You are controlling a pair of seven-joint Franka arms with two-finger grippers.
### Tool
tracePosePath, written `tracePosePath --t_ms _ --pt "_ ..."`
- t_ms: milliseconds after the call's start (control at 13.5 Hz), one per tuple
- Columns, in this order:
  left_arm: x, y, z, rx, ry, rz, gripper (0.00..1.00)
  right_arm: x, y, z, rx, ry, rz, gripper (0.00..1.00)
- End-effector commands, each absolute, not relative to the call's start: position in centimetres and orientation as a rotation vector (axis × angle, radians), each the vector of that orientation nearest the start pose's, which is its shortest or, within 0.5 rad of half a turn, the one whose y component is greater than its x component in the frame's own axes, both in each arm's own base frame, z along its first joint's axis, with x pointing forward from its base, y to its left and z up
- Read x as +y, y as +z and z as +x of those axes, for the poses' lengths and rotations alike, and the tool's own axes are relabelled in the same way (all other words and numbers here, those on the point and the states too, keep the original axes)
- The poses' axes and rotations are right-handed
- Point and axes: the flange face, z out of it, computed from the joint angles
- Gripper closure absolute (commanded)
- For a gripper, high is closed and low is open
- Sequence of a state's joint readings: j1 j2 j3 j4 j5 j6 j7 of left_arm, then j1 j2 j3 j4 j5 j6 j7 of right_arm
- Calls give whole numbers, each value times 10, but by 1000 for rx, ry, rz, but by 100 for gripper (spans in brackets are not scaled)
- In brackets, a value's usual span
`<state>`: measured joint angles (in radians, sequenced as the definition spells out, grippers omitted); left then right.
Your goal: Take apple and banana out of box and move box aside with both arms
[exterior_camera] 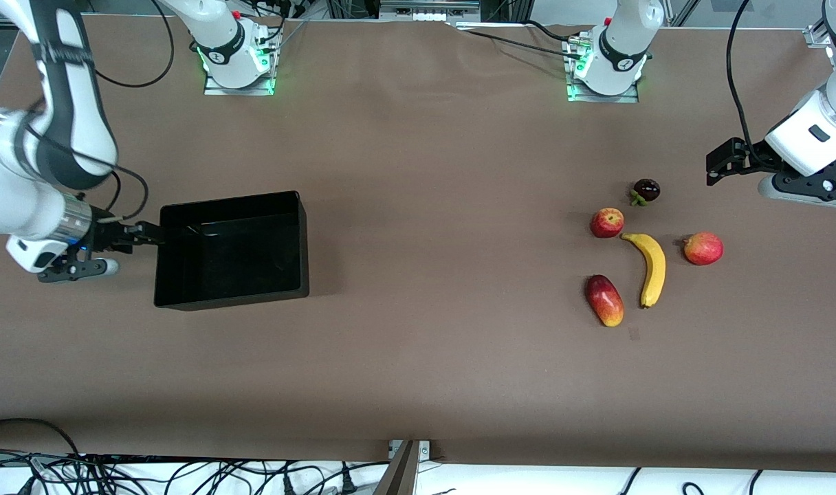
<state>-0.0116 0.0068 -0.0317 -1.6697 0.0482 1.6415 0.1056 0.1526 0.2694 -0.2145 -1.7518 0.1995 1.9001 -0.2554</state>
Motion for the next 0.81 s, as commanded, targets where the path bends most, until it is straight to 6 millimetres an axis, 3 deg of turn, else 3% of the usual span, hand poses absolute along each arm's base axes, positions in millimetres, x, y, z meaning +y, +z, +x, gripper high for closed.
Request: tracePosePath --t_ms 0,148,222,741 --pt "-20 586 556 257 43 -3093 0 9 485 601 -169 155 -3018 0" --pt "-20 586 556 257 43 -3093 0 24 529 574 -196 156 -3047 0" --pt "-20 587 556 257 40 -3093 0 31 541 568 -201 149 -3045 0" --pt "-19 586 556 254 45 -3095 0 45 565 570 -265 111 -3080 0"
